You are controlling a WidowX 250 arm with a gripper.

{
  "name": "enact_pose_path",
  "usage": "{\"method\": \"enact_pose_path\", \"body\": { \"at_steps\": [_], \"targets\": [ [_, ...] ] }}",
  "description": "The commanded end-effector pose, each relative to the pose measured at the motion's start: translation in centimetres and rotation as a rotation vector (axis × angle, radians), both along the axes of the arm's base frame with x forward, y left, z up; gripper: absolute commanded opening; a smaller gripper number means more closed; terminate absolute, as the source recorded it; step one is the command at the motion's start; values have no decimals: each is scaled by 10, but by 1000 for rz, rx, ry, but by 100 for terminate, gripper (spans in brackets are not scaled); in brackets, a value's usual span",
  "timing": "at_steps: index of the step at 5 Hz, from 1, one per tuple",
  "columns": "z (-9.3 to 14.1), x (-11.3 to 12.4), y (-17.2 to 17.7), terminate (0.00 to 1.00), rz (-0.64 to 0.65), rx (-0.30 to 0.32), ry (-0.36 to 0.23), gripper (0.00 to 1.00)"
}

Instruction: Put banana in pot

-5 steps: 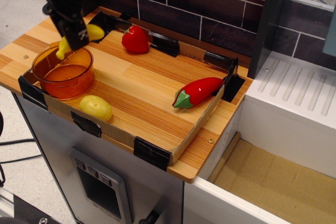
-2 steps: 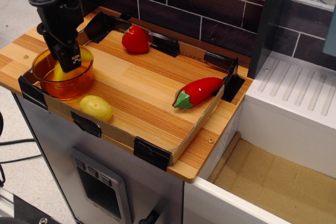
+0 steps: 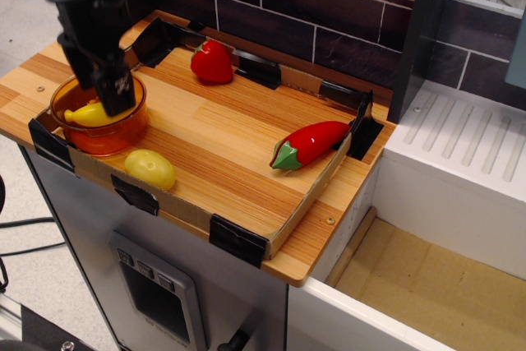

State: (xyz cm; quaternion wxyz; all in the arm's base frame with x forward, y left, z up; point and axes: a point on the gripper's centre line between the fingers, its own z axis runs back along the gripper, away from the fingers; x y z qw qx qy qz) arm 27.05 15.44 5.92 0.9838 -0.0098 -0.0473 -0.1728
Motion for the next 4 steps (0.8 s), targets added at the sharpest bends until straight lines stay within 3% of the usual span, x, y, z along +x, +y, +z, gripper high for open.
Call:
{"method": "enact_pose_path", "body": {
  "at_steps": [1,3,4],
  "targets": [
    [67,8,-30,0,-27,-21,-27,100],
    [67,8,-30,0,-27,-21,-27,100],
    [67,8,-30,100,-27,-21,-27,100]
  ]
}}
